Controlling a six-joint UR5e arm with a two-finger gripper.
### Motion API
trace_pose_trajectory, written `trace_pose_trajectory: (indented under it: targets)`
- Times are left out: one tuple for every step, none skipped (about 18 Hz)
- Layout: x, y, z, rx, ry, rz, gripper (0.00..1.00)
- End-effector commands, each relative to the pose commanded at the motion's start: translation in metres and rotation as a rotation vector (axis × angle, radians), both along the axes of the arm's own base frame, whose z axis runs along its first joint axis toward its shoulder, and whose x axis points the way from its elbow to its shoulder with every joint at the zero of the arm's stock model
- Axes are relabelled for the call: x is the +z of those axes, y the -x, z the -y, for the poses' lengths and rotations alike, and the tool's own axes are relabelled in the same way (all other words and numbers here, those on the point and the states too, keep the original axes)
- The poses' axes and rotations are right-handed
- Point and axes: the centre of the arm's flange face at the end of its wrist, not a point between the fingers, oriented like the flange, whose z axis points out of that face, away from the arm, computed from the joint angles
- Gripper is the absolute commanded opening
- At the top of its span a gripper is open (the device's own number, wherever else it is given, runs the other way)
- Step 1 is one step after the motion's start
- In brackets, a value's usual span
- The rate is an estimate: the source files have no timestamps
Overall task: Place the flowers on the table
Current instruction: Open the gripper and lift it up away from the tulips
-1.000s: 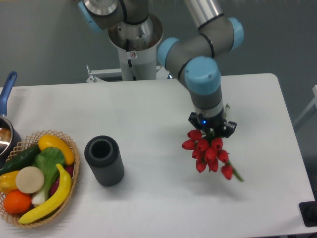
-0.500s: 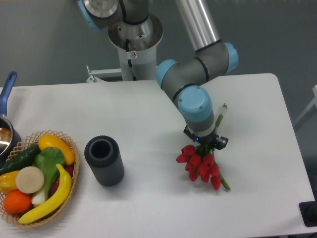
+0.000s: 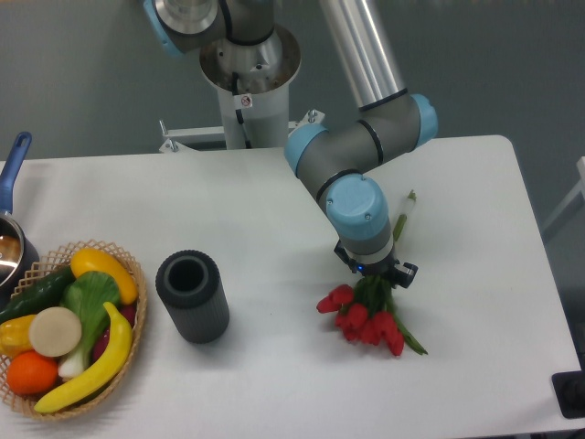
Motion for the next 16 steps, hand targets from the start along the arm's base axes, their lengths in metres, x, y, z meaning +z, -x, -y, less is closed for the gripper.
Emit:
trace_pose_trajectory:
  targets:
    - [0.005, -0.001, 0.004, 0.005, -0.009, -0.003, 1.00]
    - [0.018, -0.002, 0.006, 0.006, -0.025, -0.019, 1.00]
    - [0.037, -0.003, 0.010, 0.016, -0.051, -0.044, 1.00]
    - [0.058, -0.002, 0.015, 0.023, -0.085, -0.063, 1.00]
    - [0.076, 0.001, 0.022, 0.037, -0.113, -0.084, 1.00]
    - [0.094, 0.002, 0.029, 0.047, -0.139, -0.104, 1.00]
    - [0.108, 0.002, 0.034, 0.050, -0.164, -0.114, 1.00]
    - [0.126, 0.003, 0.044, 0.056, -0.193, -0.121, 1.00]
    - [0.138, 0.005, 0.058, 0.074, -0.231, -0.117, 1.00]
    - [0.149, 0.006, 0.070, 0.085, -0.273, -0.102, 1.00]
    - [0.156, 0.008, 0.080, 0.077, -0.300, -0.084, 1.00]
    - [0.163, 0.010, 0.092, 0.064, -0.307, -0.076, 1.00]
    - [0.170, 0.011, 0.103, 0.039, -0.300, -0.068, 1.00]
    - [0.179, 0.012, 0.120, -0.008, -0.288, -0.048, 1.00]
    - [0.183, 0.011, 0.127, -0.049, -0.276, -0.034, 1.00]
    - [0.188, 0.011, 0.137, -0.082, -0.262, -0.029, 1.00]
